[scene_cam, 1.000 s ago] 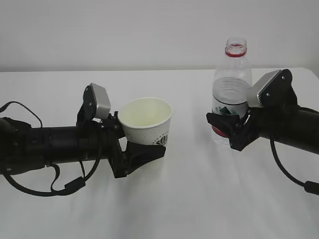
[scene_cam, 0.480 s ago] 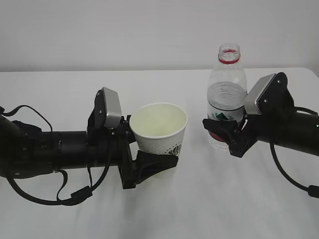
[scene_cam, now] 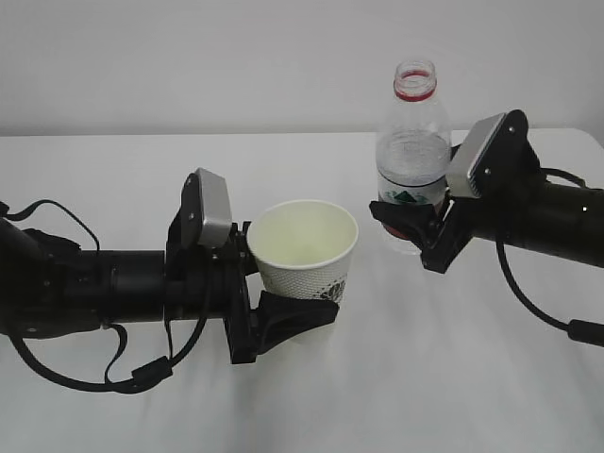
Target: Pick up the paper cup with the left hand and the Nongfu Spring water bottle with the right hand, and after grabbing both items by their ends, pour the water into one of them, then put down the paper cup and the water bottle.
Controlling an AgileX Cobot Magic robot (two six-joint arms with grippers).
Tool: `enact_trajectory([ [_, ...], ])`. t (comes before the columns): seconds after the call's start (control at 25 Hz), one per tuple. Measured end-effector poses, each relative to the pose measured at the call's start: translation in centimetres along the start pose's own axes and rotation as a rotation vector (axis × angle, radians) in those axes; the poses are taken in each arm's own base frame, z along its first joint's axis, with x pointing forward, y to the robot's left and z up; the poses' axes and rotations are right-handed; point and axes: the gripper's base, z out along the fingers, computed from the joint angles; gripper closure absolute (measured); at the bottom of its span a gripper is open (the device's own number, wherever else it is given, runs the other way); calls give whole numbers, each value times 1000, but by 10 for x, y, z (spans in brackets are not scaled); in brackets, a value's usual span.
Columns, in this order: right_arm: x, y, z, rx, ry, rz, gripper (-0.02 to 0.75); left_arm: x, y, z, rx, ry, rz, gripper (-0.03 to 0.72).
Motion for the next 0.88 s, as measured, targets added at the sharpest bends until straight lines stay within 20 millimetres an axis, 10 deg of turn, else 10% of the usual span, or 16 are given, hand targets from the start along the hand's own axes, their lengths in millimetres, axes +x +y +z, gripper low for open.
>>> enact_trajectory([
  [0.88,-17,-1,17,20,-9,-331,195,-2,-9,5,50,5,21,88],
])
